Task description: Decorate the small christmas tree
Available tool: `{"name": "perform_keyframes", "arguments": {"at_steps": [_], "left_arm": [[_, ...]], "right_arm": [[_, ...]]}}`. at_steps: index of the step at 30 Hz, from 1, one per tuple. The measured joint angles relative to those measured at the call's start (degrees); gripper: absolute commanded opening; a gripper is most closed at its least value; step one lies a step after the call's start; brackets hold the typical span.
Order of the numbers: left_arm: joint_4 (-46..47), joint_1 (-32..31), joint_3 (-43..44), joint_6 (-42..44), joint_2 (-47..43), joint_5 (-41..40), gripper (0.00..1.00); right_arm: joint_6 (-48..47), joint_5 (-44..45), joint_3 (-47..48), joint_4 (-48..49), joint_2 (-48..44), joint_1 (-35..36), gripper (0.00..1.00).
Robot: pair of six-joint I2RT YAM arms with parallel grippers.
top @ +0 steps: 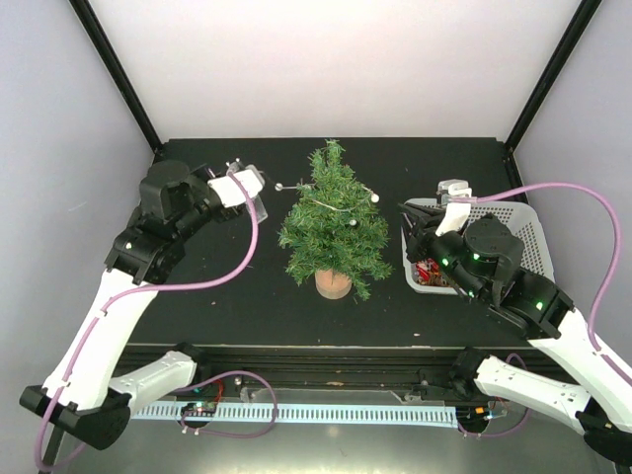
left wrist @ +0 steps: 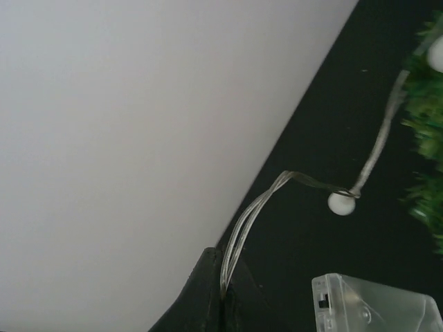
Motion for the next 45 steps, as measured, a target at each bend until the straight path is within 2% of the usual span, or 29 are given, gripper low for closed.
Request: {"name": "perform_keyframes", "arguments": {"at_steps": [8,14,27,36,45], "left_arm": [[-7.8,-1.7,-5.2,-4.3,-4.8,4.3,0.02],[-14.3,-5.4,-5.3,-8.0,-7.5,8.4,0.02],[-28.1,-9.0,-4.7,-11.9,-8.3,21.4,0.04],[-29.9,-11.4,-4.6,-14.9,-4.8,31.5,0.05],[-27.8,-15.6,-4.6,-16.9,0.5,36.2,0.05]], "right_arm": [[0.5,-0.8,0.9,-1.3,0.0,0.0,0.17],[0.6,-2.1,1.4,-2.2,0.0,0.0,0.17],[0.6,-3.2,2.6,-3.6,-0.2,0.0,0.17],[1.2,-3.7,2.6,-4.0,0.2,0.0,0.17],[1.2,-3.5,2.6,-4.1,0.4,0.0,0.17]]}}
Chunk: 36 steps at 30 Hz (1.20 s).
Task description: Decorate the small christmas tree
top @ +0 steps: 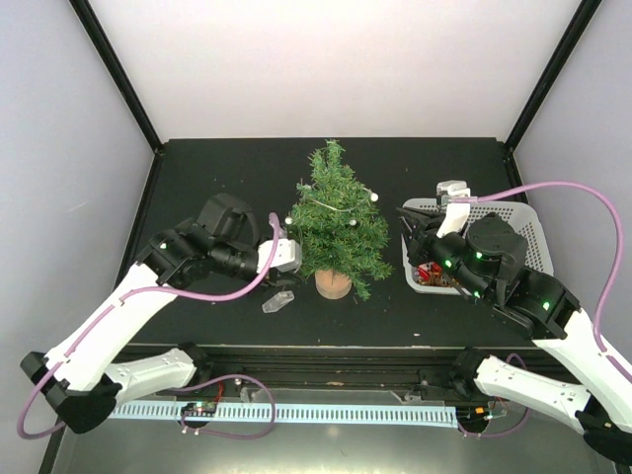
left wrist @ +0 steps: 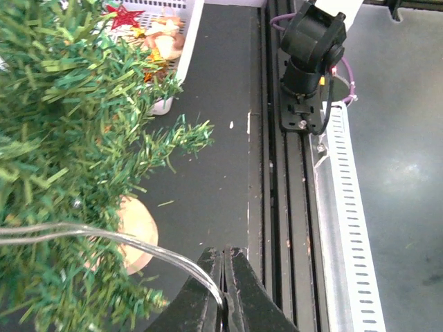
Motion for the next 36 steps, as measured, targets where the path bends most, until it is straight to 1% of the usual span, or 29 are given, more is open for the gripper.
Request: {"name": "perform_keyframes", "arguments": {"at_steps": [10,12,13,14,19,22,27,32,36], "left_arm": [[5.6,-5.6,0.0,-2.0,8.0,1.4,0.05],[6.4,-6.6,0.0,-2.2,9.6,1.4,0.05],[7.3,-7.5,0.4,-2.4,11.8,1.4,0.07],[7.3,-7.5,0.4,-2.4,11.9,1.4,0.07],[9.1,-9.2,1.1,-2.4,13.8,-1.0,0.07],[10.7,-9.6,1.1,-2.4,15.1,-2.8,0.09],[12.7,-9.6,1.2,-2.4,17.4,-6.2,0.1],[14.1,-9.6,1.3,-2.7,17.8,-9.3,0.23],[14.4,-9.9,1.3,-3.0,18.0,-10.9,0.25]], "right_arm": [[-0.1,1.5,0.0,-0.6,-0.2,0.0,0.17],[-0.1,1.9,0.0,-0.7,-0.4,0.0,0.17],[-0.2,2.2,-0.2,-0.7,-0.7,0.0,0.17],[-0.2,2.2,-0.2,-0.7,-0.7,0.0,0.17],[-0.7,2.7,-0.6,-0.6,-0.6,0.0,0.17],[-1.2,3.0,-0.6,-0.6,-0.4,0.0,0.17],[-1.4,3.3,-0.8,-0.6,-0.3,0.0,0.17],[-1.4,3.4,-1.0,-0.3,-0.4,0.0,0.17],[-1.4,3.4,-1.6,-0.2,-0.6,0.0,0.17]]}}
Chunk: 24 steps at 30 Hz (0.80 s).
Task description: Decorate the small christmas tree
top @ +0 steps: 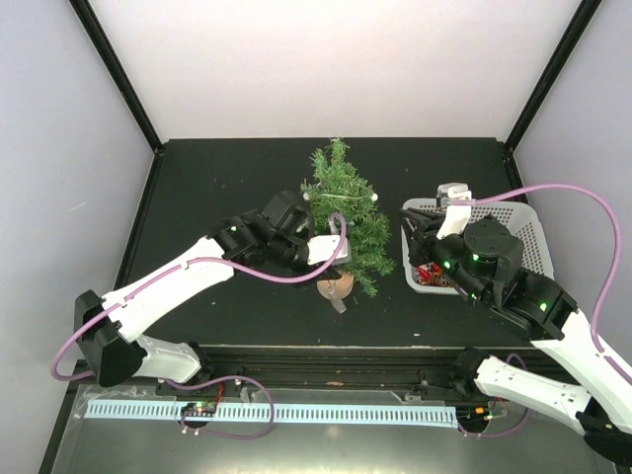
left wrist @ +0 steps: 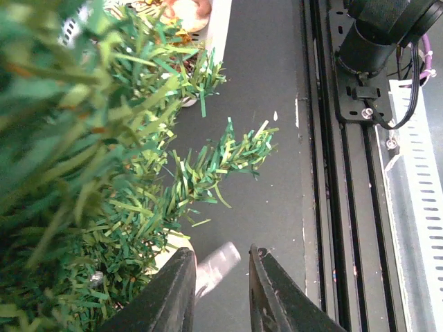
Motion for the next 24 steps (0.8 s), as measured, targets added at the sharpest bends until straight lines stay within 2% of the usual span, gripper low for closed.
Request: {"name": "perform_keyframes", "arguments": {"at_steps": [4,13,24], "left_arm": [[0.3,-0.3,0.0,0.0,0.0,-0.8,0.26],[-0.2,-0.4,0.0,0.6,-1.1,-3.3,0.4],[-2.5,-0.8,-3.1,5.5,-11.1,-5.7,0.51]], "right_arm": [[0.0,0.0,-0.2,0.0,-0.1,0.0,0.17],[0.0,0.0,-0.2,0.0,-0.4,0.0,0.18],[0.1,0.1,-0.2,0.0,-0.3,0.0,0.19]]}}
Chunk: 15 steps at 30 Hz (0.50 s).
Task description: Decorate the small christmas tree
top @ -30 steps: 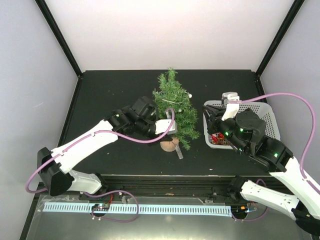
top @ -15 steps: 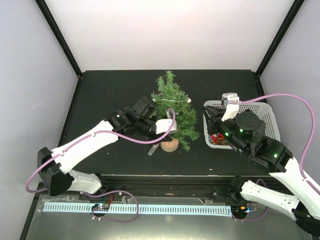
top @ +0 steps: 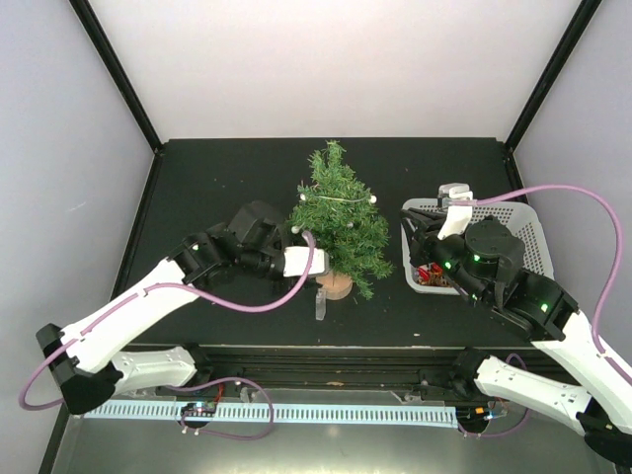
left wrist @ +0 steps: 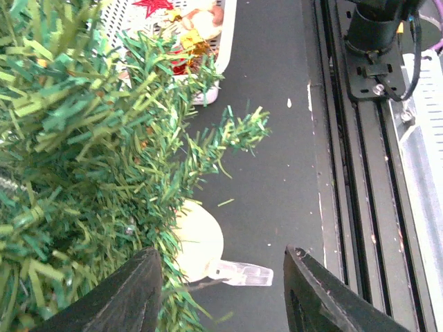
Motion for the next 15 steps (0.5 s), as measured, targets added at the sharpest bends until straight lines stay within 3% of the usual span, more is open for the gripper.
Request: {"name": "perform_keyframes", "arguments": {"at_steps": [8,15], "left_arm": [[-2.3,-0.1,-0.4,1.9,-5.4,0.0,0.58],[-3.9,2.2,0.7,2.7,-13.1,-2.4,0.59]], "right_arm": [[0.2,1.3,1.2,-1.2,1.1,0.0,0.22],[2.4,4.4,2.3,-4.9,4.4,0.0,0.27]]}}
